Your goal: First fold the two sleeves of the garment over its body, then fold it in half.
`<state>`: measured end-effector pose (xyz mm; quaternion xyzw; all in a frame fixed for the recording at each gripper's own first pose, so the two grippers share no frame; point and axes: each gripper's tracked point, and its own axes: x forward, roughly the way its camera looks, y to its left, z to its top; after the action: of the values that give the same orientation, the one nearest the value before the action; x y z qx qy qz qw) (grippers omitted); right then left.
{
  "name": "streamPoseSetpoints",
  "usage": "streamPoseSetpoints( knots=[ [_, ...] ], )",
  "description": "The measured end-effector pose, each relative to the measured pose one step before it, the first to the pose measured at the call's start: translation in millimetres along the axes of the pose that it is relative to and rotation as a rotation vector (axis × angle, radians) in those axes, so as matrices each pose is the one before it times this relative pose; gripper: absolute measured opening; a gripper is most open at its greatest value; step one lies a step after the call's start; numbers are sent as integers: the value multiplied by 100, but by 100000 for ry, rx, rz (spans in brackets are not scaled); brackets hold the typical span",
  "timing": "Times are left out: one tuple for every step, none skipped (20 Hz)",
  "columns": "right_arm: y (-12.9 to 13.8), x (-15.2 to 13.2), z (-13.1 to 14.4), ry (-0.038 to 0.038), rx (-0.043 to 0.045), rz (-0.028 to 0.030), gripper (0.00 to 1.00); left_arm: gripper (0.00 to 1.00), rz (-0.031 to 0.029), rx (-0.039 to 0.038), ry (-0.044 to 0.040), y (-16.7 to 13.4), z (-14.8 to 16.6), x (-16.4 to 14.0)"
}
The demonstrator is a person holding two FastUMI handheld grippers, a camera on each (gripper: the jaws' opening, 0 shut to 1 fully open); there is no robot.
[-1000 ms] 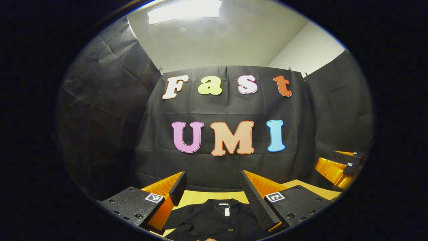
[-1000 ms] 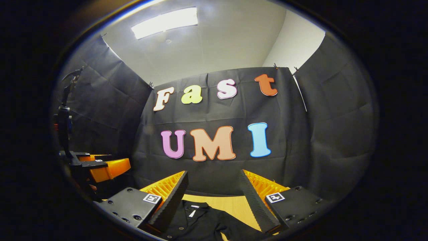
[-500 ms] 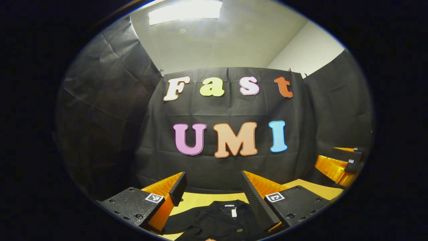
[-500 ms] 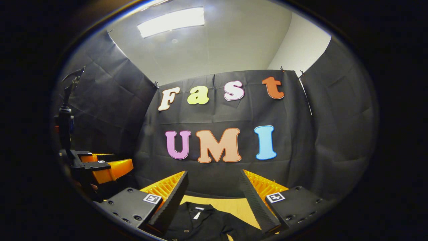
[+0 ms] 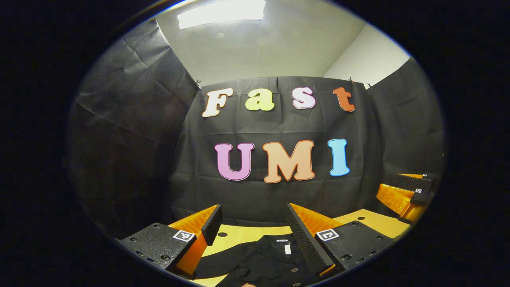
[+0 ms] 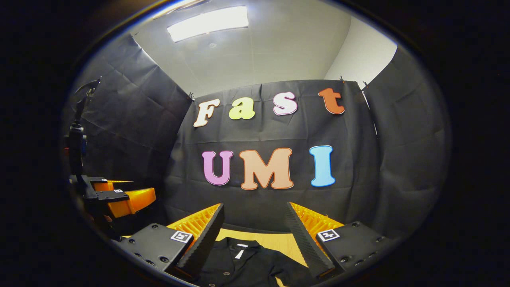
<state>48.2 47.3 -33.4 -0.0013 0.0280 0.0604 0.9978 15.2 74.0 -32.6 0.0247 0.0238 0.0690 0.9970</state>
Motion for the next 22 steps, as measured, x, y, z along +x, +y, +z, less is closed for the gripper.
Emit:
streamPoseSetpoints(
  knots=[
    [128, 132, -263, 940, -313, 332, 97, 95, 479, 46, 158, 139, -118, -36],
    [238, -9, -256, 727, -56, 601, 97, 95, 477, 11, 234, 160, -168, -55],
    [189, 49, -106, 447, 110, 556, 98, 95, 411, -13, 225, 120, -56, 19],
    [261, 42, -112, 292, 94, 697, 97, 95, 552, 152, 451, 176, -222, -82],
    [225, 42, -126, 157, -56, 683, 97, 96, 377, 191, 317, 113, -40, 19],
    [85, 39, -86, 183, -239, 427, 97, 95, 367, 67, 206, 92, -190, 6],
    [46, 72, -161, 312, -250, 558, 98, 94, 199, -61, 360, 35, -138, -80],
    [26, 65, -275, 634, -106, 481, 99, 95, 280, 9, 257, -33, -95, -60],
    [-205, 173, -425, 921, 113, 288, 99, 95, 388, 245, 265, 14, -151, 19],
    [-313, 120, -336, 804, 91, -238, 97, 95, 161, 161, 64, 56, -63, -47],
    [-497, 132, -388, 1033, -12, -596, 97, 95, 124, 134, 60, -91, 46, -49],
    [-641, 110, -458, 1007, -379, -954, 99, 95, 137, 79, 32, -41, -18, 86],
    [-787, 92, -362, 919, -810, -1247, 99, 95, 104, 12, 92, -63, -102, -26],
    [-833, 58, -527, 784, -1235, -1346, 99, 96, 161, -13, 393, -78, -223, 39],
    [-902, 127, -412, 786, -1355, -1519, 98, 96, 82, -78, 476, -101, -213, -12],
    [-881, 76, -464, 760, -1165, -1372, 99, 96, 107, -54, 379, -191, -150, -23],
    [-832, 159, -470, 1036, -1055, -1172, 99, 96, 43, 35, 360, -141, -25, 7],
    [-858, 57, -630, 1344, -930, -1347, 99, 96, -19, 100, 160, -102, -103, -94],
    [-962, 16, -607, 1247, -511, -1218, 97, 96, -153, 174, -22, -255, 109, 45],
    [-954, 19, -483, 1262, -117, -1342, 99, 96, -117, 202, -174, -125, 4, -23],
    [-990, 37, -436, 1148, -274, -1385, 99, 96, -150, 200, -11, -279, -34, 84],
    [-1007, 127, -544, 1238, -663, -1393, 98, 96, -103, 155, 85, -262, -61, -35]
  ],
)
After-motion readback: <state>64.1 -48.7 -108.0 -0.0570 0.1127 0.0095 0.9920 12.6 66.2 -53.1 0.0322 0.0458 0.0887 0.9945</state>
